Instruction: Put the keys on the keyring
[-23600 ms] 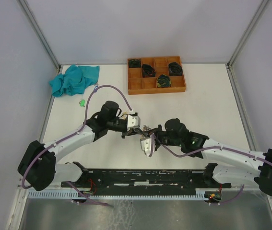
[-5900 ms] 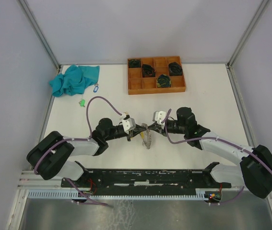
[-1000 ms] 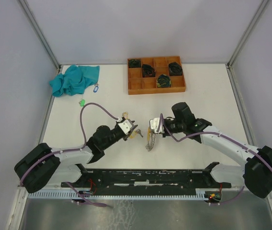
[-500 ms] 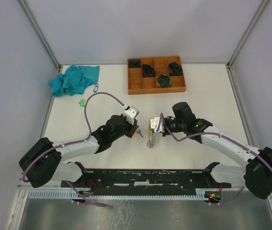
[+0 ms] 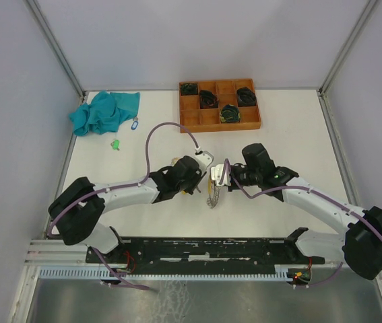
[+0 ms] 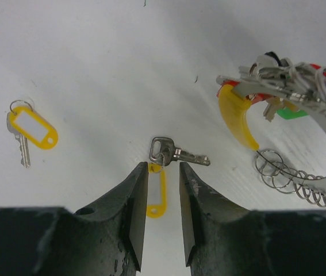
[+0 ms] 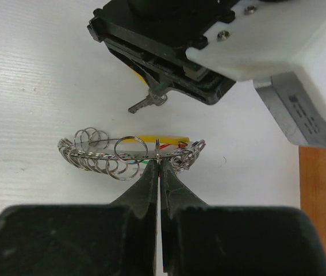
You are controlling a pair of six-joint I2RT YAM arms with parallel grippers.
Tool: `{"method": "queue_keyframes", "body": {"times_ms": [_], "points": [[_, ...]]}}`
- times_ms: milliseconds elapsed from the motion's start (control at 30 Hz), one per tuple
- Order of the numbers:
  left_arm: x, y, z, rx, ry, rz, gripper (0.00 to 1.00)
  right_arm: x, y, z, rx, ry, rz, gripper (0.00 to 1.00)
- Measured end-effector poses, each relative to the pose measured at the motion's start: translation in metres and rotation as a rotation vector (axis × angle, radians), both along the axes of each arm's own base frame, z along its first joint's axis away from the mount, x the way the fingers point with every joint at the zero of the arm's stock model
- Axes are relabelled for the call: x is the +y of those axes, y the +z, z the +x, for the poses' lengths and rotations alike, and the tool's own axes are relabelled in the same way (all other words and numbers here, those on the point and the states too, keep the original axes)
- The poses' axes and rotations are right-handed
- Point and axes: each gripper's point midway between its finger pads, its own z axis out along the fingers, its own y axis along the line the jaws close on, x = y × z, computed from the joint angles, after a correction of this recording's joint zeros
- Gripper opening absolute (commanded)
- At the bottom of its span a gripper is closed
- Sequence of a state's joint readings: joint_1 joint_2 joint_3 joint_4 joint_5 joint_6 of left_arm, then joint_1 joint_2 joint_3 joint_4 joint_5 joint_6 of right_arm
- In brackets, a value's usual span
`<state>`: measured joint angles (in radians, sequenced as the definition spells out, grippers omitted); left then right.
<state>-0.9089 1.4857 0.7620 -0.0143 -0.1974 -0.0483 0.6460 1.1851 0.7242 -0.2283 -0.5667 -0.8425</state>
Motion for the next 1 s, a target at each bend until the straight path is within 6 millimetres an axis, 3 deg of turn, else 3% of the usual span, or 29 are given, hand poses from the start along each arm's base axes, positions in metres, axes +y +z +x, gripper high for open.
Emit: {"method": "queue_keyframes", "body": {"times_ms": [167, 400, 1000], "points": [[-0.007, -0.007, 0.004, 0.013, -0.024, 0.084, 0.35, -0.003, -0.003, 0.0, 0.006, -0.01, -0.014, 0.01], [0.007, -0.027, 0.001, 0.05, -0.024, 0.2, 0.34, -0.005, -0.005, 0.001, 0.007, -0.021, -0.026, 0.01], [0.008, -0.037, 0.002, 0.059, -0.042, 0.243, 0.3, -0.005, -0.005, 0.001, 0.012, -0.027, -0.027, 0.01]]}}
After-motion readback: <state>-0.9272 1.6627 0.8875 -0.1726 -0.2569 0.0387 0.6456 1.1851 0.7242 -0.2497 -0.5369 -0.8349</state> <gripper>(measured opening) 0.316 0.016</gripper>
